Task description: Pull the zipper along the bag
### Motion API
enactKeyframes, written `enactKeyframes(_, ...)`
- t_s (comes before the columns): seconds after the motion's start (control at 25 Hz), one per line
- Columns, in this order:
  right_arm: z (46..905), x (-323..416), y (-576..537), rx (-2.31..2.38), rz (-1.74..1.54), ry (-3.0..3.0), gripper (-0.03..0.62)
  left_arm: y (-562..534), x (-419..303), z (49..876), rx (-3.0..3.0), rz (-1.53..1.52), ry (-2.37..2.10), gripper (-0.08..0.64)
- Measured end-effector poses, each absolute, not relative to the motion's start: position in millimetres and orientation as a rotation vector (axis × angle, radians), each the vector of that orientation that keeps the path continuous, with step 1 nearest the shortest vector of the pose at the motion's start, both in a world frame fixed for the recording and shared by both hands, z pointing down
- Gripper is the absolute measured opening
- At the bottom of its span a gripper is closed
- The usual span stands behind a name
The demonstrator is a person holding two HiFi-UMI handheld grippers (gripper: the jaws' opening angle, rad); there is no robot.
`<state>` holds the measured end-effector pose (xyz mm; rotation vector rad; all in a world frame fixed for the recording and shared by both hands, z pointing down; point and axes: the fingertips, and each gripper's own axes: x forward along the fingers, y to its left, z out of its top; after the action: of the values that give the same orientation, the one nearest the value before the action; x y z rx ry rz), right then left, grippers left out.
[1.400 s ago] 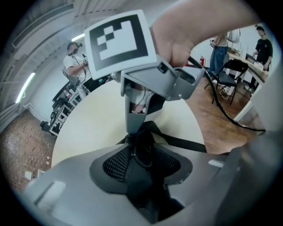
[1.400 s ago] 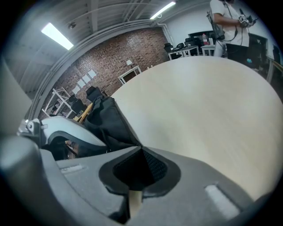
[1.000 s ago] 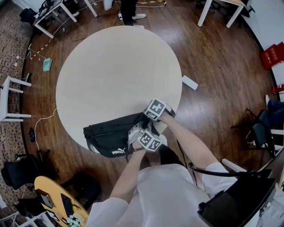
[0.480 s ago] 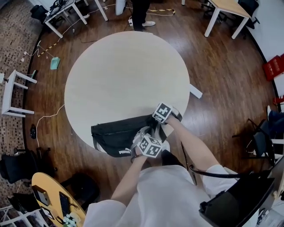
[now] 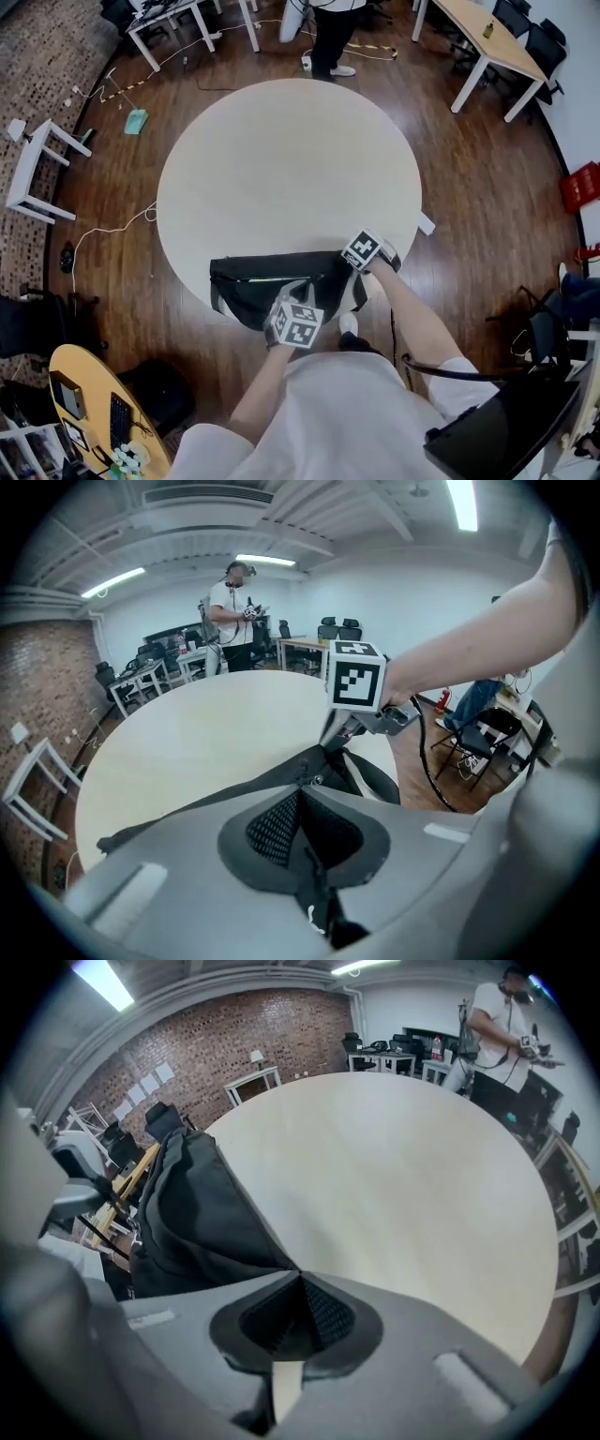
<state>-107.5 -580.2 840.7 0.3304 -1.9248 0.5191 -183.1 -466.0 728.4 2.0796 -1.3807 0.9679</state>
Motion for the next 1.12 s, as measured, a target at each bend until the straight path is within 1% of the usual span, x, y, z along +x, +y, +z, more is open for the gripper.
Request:
enactKeyframes(0.16,842,-98,-582,0.386,0.495,-1.862,-0.012,-454,-224,721,2.045,0.902,-1.434,0.02)
enactKeyframes(0.36,842,-101,-580,0.416,0.454,-1.824,-0.012,-441,-275,723,1.996,0.86,-1.493,0.018)
enactKeyframes(0.68,842,-111,-579,0.444,0.478,-1.847,-0.012,-433,-345,729,1.891,0.825,-1.587,0.018)
enactKeyframes(0.96,843,-111,-579,0.486,0.464,-1.836,-0.012,-426,-444,740,1.723,0.817,-1.724,0.018)
enactKeyframes(1.12,845,-104,-580,0.507,0.433,-1.791,-0.012,-425,-497,756,1.651,0.869,-1.785,0.018)
